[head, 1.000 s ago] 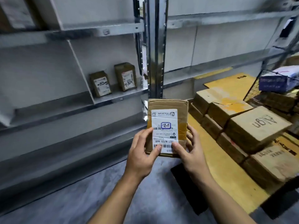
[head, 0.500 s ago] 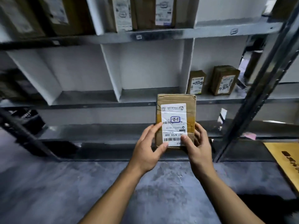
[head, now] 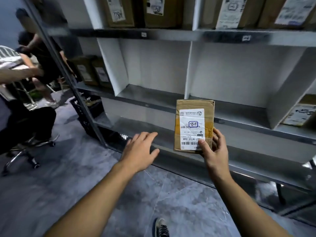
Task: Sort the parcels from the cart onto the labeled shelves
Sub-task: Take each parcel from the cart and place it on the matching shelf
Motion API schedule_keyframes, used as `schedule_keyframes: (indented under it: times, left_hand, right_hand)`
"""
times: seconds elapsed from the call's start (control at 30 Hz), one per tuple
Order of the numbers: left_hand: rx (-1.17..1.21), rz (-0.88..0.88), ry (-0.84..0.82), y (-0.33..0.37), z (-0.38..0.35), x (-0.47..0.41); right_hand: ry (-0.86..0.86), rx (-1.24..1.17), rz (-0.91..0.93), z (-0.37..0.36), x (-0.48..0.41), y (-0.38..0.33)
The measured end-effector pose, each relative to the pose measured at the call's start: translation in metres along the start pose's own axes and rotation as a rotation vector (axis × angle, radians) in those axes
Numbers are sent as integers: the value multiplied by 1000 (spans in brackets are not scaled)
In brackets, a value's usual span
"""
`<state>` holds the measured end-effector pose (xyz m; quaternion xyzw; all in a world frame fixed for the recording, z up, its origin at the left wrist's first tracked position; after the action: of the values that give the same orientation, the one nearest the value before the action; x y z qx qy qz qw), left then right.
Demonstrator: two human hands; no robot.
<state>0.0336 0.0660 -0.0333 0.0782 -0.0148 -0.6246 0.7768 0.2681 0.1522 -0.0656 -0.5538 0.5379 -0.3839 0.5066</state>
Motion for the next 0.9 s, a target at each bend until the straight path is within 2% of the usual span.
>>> schedule_keyframes:
  times: [0.17, 0.43, 0.63, 0.9]
  left_hand:
    - [-138, -1, -3, -58, 9, -65]
    - [-168, 54, 25, -147, 27, -146]
    - [-169, 74, -13, -211, 22, -185]
    - [-172, -23, -65, -294, 9, -271]
  right_hand:
    - [-12, 22, 18, -67, -66, 25]
    - [-63, 34, 24, -173, -165, 54]
    - [-91, 80, 27, -237, -207, 75]
    - [-6, 128, 8, -319, -265, 114]
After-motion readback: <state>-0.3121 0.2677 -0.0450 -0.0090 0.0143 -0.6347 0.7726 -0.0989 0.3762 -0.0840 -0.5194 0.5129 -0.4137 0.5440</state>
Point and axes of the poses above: each hand's wrist, its own x-axis away from the middle knuckle, its own z-axis out of the back of the hand, y = z × x, the point moved 6 cm from there along -x, towards the middle knuckle, and after that the axes turned 6 degrees about -x, right-handed, at the moved point
